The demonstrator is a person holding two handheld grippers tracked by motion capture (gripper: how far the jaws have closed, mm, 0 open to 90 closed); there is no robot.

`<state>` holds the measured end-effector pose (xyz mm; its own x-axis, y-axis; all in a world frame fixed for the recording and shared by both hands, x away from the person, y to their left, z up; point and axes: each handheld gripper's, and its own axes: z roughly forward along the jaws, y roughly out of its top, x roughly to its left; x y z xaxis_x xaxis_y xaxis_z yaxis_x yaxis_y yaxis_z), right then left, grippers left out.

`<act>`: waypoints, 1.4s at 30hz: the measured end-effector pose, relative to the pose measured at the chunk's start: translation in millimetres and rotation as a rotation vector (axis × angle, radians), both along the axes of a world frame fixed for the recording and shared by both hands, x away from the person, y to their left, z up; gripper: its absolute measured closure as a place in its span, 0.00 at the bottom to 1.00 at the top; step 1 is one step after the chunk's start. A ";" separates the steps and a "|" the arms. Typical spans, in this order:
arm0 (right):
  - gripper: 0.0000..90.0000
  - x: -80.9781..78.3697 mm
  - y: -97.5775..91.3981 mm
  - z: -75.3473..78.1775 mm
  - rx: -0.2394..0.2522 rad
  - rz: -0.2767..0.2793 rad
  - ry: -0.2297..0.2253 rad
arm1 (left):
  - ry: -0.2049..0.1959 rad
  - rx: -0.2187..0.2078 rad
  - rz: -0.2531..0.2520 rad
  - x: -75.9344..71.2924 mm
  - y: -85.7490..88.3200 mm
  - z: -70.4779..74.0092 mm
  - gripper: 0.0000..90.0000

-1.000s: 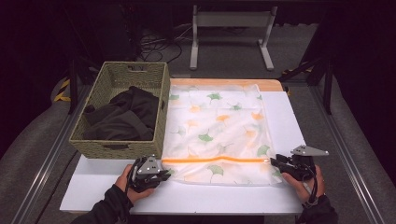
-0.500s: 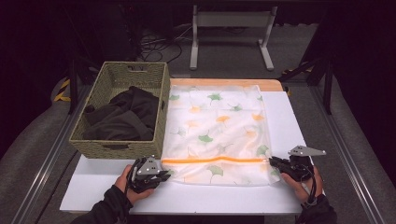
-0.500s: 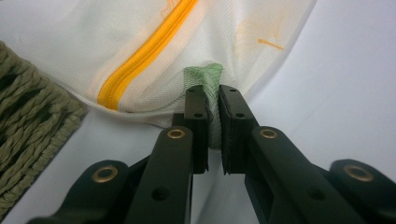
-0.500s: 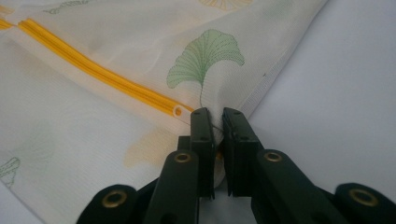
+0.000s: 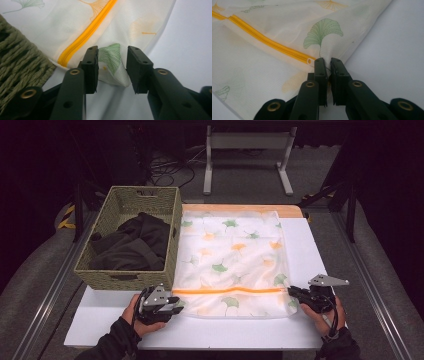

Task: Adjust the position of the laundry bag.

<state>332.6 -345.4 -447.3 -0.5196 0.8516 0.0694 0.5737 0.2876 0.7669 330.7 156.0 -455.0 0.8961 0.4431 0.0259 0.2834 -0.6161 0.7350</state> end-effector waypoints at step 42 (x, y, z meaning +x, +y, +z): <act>0.94 14.6 9.8 8.6 -0.011 -0.017 -0.031 | -0.022 -0.054 -0.067 6.5 -17.2 12.3 0.49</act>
<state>347.2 -335.6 -438.7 -0.5070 0.8608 0.0440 0.5545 0.2867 0.7812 337.2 138.8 -442.8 0.9234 0.3831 0.0240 0.2258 -0.5928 0.7731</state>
